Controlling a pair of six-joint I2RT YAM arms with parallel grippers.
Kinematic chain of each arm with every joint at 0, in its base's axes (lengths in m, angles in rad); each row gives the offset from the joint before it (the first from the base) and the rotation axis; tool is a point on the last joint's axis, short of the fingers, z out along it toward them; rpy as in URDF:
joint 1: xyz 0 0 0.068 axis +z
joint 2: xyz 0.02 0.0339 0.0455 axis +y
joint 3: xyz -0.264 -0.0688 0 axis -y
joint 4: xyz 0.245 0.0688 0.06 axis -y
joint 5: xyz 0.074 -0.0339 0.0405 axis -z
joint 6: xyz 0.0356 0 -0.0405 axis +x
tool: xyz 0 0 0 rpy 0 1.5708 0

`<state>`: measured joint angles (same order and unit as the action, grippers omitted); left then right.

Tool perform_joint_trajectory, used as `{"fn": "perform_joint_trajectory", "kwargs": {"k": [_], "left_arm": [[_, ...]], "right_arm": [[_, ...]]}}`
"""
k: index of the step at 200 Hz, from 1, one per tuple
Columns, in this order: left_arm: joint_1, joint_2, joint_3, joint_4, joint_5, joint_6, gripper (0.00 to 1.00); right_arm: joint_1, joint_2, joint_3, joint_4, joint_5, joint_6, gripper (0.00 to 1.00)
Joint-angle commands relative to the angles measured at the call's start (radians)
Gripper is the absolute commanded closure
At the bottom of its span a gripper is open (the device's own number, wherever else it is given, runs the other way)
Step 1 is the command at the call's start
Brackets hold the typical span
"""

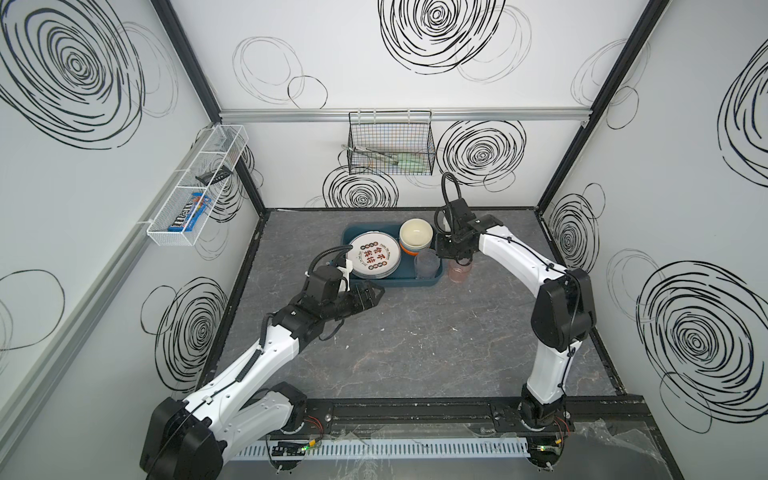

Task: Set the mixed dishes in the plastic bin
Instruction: 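Open the right gripper and raise it from the frosted cup, then move the right gripper to the pink cup and grasp its rim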

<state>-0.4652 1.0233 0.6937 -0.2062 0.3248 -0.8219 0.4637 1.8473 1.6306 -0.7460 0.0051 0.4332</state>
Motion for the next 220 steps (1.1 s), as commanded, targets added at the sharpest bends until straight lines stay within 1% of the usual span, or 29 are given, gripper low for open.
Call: {"fn": "perform_joint_trajectory", "kwargs": {"k": [1,21,32,53,78,104,160,184,220], "left_arm": [[-0.025,0.017,0.020,0.051,0.030,0.025,0.14],[-0.063,0.035,0.040,0.060,0.034,0.047,0.14],[-0.087,0.049,0.054,0.064,0.032,0.060,0.14],[-0.132,0.077,0.082,0.064,0.008,0.081,0.14],[-0.181,0.109,0.116,0.054,-0.023,0.105,0.14],[-0.214,0.131,0.138,0.042,-0.045,0.116,0.14],[-0.239,0.146,0.138,0.036,-0.071,0.119,0.14],[-0.238,0.143,0.132,0.035,-0.073,0.116,0.14],[-0.237,0.151,0.126,0.045,-0.068,0.112,0.14]], "right_arm": [[-0.025,-0.108,-0.055,0.003,-0.009,0.036,0.66],[-0.069,-0.179,-0.144,0.048,-0.053,0.058,0.58],[-0.101,-0.218,-0.198,0.079,-0.077,0.072,0.55],[-0.163,-0.273,-0.292,0.140,-0.118,0.085,0.53],[-0.240,-0.295,-0.372,0.201,-0.175,0.098,0.53],[-0.286,-0.261,-0.384,0.211,-0.212,0.120,0.53],[-0.298,-0.149,-0.358,0.229,-0.243,0.145,0.56],[-0.298,-0.114,-0.349,0.234,-0.240,0.149,0.58],[-0.298,-0.060,-0.338,0.234,-0.247,0.149,0.66]]}}
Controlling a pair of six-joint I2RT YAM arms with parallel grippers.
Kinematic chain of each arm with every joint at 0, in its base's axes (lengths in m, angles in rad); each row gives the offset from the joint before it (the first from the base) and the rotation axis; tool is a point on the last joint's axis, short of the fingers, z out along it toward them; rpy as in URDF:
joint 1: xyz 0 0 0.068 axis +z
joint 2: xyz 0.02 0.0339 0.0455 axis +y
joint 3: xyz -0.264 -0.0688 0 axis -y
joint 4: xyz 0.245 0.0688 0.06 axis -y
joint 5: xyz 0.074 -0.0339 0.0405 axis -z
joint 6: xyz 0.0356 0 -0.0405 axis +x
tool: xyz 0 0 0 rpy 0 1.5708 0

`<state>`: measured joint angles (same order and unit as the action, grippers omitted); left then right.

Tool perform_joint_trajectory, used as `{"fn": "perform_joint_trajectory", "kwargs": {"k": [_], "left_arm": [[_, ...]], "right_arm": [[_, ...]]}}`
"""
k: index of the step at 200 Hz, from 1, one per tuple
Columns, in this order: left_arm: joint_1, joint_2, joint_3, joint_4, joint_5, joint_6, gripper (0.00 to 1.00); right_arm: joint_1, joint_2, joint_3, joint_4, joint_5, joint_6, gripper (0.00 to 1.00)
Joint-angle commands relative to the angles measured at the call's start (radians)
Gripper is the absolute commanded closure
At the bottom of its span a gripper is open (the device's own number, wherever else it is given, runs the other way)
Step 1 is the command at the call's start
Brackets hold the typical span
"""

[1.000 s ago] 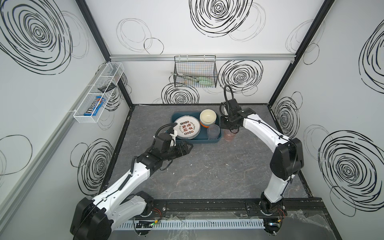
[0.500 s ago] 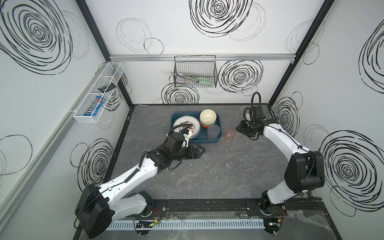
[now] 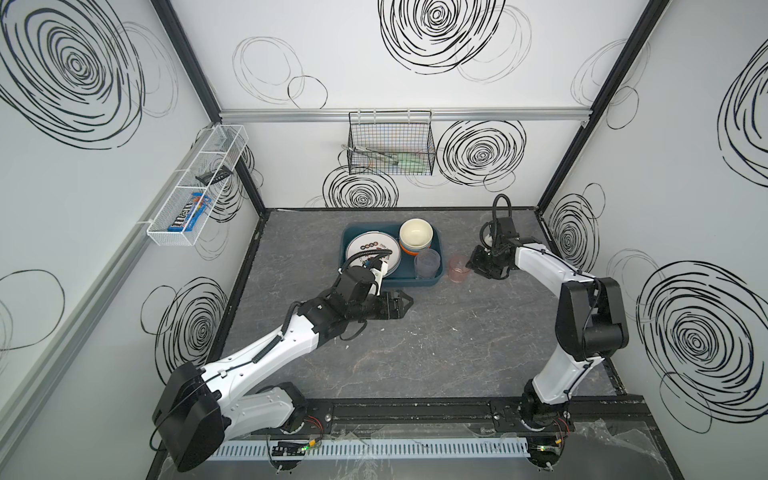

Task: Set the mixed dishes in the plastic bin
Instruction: 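Move the right gripper to the pink cup and grasp its rim, then lift the pink cup and carry it over the stacked cups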

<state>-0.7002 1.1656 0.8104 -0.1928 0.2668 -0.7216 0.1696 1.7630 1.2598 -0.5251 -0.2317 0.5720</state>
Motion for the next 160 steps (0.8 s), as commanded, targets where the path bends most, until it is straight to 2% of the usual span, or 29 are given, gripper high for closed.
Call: {"fn": "perform_joint_trajectory", "kwargs": {"k": [1,41,111,160], "left_arm": [[-0.002,0.009,0.008,0.032,-0.010,0.011,0.14],[-0.001,0.008,0.001,0.034,-0.009,0.010,0.14],[0.014,-0.004,-0.018,0.042,-0.006,0.001,0.13],[0.040,-0.038,-0.046,0.045,0.006,-0.007,0.13]], "right_arm": [[-0.003,0.026,0.033,0.014,-0.011,0.010,0.66],[-0.004,0.049,0.035,0.017,-0.001,0.009,0.73],[-0.004,0.019,0.027,-0.015,0.055,-0.016,0.94],[0.004,-0.054,0.053,-0.077,0.146,-0.044,0.99]]}}
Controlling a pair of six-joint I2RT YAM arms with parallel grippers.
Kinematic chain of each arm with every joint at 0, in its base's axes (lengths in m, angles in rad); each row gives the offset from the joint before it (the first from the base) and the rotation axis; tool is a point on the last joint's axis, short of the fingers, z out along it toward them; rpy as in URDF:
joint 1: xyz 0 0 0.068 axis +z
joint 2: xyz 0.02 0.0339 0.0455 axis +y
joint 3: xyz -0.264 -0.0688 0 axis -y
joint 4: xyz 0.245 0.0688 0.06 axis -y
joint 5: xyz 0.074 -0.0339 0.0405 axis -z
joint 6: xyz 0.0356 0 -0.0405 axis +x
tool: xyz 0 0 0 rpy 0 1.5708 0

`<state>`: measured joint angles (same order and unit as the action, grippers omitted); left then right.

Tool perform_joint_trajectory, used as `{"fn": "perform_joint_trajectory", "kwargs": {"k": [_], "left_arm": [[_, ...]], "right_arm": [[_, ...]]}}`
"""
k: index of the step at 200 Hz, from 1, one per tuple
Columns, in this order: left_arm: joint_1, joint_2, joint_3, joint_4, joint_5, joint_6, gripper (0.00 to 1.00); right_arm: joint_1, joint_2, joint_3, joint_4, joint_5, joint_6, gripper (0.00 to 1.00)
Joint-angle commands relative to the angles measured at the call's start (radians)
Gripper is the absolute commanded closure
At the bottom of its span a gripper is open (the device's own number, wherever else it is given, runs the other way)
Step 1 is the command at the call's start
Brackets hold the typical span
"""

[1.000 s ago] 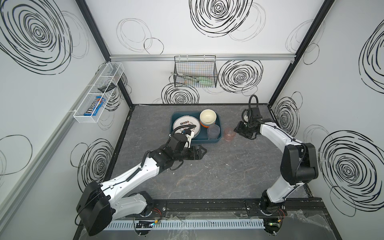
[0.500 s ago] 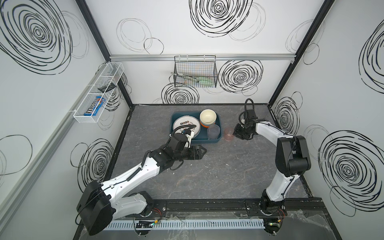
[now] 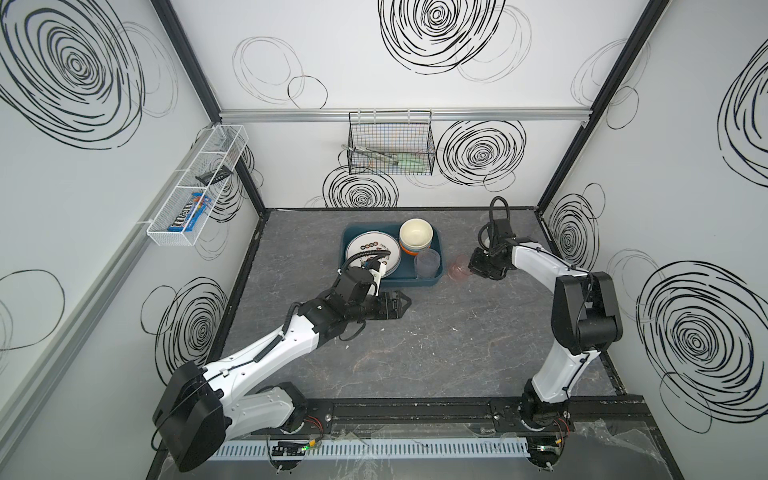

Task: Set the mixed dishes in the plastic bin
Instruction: 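Lift the pink cup and carry it over the stacked cups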

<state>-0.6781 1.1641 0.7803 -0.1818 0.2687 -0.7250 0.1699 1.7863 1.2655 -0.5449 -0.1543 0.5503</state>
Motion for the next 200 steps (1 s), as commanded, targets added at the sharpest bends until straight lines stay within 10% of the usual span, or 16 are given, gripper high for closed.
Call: {"fn": "perform_joint_trajectory", "kwargs": {"k": [1,200], "left_arm": [[0.018,-0.037,-0.016,0.034,0.004,-0.004,0.13],[0.094,-0.132,-0.076,0.024,0.023,-0.022,0.12]], "right_arm": [[0.003,-0.080,0.047,-0.058,0.071,-0.022,0.99],[0.225,-0.046,0.416,-0.267,0.071,-0.105,1.00]]}}
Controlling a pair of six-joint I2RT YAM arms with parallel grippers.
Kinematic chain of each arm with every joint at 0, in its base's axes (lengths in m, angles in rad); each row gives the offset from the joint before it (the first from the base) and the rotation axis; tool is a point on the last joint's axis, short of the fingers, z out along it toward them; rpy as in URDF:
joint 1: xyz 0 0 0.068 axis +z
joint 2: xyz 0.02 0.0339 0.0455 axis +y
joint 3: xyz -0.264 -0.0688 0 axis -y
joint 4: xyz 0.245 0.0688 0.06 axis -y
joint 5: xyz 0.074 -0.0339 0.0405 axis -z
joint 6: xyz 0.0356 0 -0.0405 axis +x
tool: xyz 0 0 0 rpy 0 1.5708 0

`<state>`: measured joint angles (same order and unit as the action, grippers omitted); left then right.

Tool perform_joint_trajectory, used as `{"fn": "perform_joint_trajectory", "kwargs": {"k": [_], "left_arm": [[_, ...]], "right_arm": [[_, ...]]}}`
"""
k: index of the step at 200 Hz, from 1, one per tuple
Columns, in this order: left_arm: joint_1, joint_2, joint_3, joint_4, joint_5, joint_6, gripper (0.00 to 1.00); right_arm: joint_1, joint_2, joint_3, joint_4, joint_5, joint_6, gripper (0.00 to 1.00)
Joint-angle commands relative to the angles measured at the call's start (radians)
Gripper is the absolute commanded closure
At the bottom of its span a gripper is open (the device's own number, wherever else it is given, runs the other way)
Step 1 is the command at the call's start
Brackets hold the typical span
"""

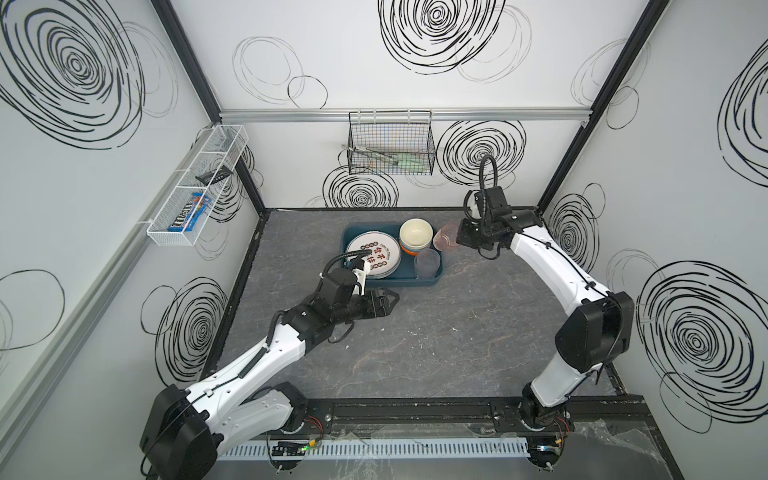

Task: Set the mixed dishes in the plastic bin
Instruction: 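Lift the pink cup and carry it over the stacked cups, then lower the pink cup onto the frosted cup in the bin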

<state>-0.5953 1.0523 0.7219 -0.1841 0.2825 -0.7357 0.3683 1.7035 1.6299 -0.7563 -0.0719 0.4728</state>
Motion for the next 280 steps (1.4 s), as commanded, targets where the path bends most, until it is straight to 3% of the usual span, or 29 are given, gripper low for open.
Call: {"fn": "perform_joint_trajectory", "kwargs": {"k": [1,63,280], "left_arm": [[0.011,-0.020,-0.018,0.027,0.009,-0.011,0.12],[0.016,-0.023,-0.028,0.031,0.011,-0.017,0.12],[0.031,-0.030,-0.059,0.050,0.020,-0.026,0.12]], "right_arm": [[0.028,0.040,0.053,-0.057,-0.012,-0.029,1.00],[0.075,0.109,0.108,-0.110,-0.011,-0.056,1.00],[0.090,0.189,0.131,-0.143,0.036,-0.066,0.99]]}}
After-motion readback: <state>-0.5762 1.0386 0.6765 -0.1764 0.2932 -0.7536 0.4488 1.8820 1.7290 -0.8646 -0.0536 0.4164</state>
